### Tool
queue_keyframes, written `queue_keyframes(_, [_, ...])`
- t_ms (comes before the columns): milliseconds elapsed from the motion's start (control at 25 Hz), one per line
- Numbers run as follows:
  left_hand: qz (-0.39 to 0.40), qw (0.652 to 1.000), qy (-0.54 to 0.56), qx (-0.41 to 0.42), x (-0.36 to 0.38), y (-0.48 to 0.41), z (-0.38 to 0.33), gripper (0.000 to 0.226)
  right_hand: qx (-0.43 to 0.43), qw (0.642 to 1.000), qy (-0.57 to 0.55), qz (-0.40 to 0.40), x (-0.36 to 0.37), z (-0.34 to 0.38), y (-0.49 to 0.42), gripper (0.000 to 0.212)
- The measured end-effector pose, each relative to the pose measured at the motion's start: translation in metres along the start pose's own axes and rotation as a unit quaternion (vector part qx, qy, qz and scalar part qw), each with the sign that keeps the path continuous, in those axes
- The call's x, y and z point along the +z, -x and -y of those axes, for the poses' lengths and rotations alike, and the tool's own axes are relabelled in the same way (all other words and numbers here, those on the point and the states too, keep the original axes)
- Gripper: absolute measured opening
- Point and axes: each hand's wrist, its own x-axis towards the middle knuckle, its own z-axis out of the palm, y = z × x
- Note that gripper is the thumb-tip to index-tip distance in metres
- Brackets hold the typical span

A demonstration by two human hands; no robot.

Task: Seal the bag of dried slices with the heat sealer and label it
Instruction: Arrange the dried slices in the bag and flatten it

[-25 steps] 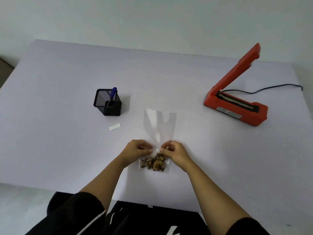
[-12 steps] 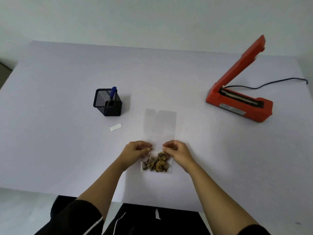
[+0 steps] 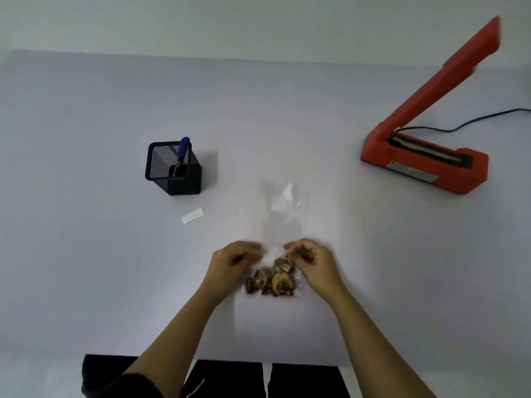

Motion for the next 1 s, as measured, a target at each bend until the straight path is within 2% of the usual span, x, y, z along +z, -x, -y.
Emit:
queue_keyframes(120, [0.027, 1.0, 0.002, -0.011, -0.003, -0.004, 0.001, 0.025, 0.014, 1.0, 0.015, 0.02, -0.002, 0.001, -0.003, 0.031])
queue_keyframes(240, [0.053, 0.998, -0.029, 0.003, -0.009, -0.01, 0.0, 0.024, 0.018, 0.998, 0.052, 0.007, -0.002, 0.004, -0.004, 0.022])
queue_keyframes(360, [0.05, 0.992, -0.103, 0.044, -0.008, -0.016, -0.003, 0.023, -0.027, 0.983, 0.18, -0.023, 0.003, 0.008, -0.007, 0.014])
queue_keyframes(520, [0.027, 0.985, -0.15, 0.083, -0.003, -0.018, -0.002, 0.021, -0.078, 0.942, 0.321, -0.056, 0.006, 0.011, -0.01, 0.009])
queue_keyframes(680, [-0.018, 0.972, -0.197, 0.128, 0.009, -0.013, 0.003, 0.014, -0.046, 0.942, 0.329, -0.041, -0.001, 0.019, -0.014, 0.012])
queue_keyframes(760, [-0.05, 0.972, -0.204, 0.109, 0.013, -0.01, 0.004, 0.013, -0.039, 0.942, 0.332, -0.024, 0.0, 0.023, -0.015, 0.012])
queue_keyframes(920, [-0.113, 0.965, -0.23, 0.054, 0.016, -0.012, 0.001, 0.018, -0.04, 0.937, 0.343, -0.041, 0.007, 0.027, -0.017, 0.01])
queue_keyframes(1000, [-0.105, 0.965, -0.234, 0.064, 0.016, -0.013, -0.003, 0.016, -0.042, 0.933, 0.355, -0.038, 0.009, 0.03, -0.019, 0.009])
